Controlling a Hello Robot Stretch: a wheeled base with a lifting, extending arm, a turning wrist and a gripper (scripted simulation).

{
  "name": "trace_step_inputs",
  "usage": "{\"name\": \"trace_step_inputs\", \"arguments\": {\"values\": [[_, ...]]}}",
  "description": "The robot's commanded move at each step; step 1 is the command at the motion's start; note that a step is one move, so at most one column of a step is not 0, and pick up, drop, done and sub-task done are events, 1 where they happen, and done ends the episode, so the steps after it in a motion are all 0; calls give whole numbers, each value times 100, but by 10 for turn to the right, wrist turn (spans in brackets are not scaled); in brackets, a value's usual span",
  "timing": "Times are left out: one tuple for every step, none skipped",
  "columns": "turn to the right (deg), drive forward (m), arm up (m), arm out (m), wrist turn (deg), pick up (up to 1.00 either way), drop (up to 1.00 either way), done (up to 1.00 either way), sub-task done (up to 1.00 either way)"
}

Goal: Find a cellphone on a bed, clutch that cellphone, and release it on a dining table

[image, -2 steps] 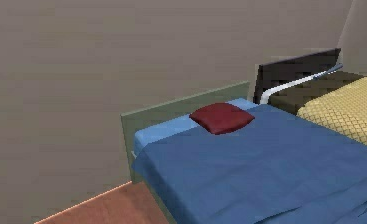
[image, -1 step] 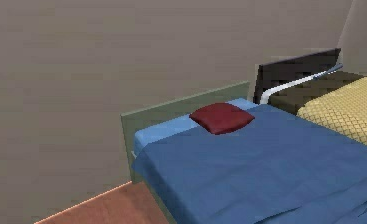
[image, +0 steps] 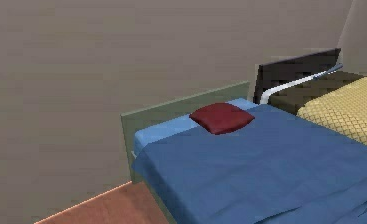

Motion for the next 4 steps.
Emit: {"name": "trace_step_inputs", "arguments": {"values": [[0,0,0,0,-120,0,0,0,0],[0,0,0,-26,0,0,0,0,0],[450,0,0,0,0,0,0,0,0],[450,0,0,0,0,0,0,0,0]]}}
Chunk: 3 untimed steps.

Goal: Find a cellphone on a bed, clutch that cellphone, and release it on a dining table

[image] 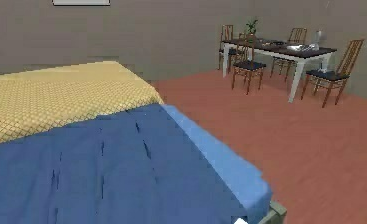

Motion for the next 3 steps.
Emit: {"name": "trace_step_inputs", "arguments": {"values": [[300,0,0,0,0,0,0,0,0],[0,30,0,0,0,0,0,0,0],[240,0,0,0,0,0,0,0,0]]}}
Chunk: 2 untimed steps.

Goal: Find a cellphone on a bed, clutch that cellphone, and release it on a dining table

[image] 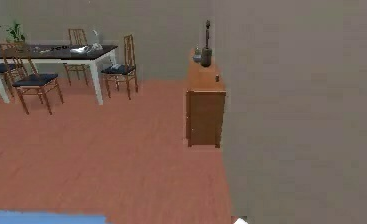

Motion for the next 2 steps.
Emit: {"name": "trace_step_inputs", "arguments": {"values": [[0,75,0,0,0,0,0,0,0],[-450,0,0,0,0,0,0,0,0]]}}
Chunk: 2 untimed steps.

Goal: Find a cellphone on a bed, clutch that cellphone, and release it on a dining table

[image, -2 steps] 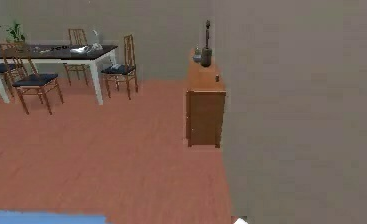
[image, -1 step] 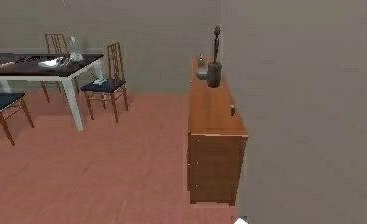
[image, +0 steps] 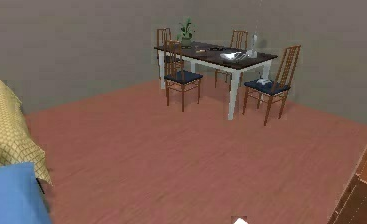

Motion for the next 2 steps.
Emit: {"name": "trace_step_inputs", "arguments": {"values": [[-150,0,0,0,0,0,0,0,0],[0,100,0,0,0,0,0,0,0]]}}
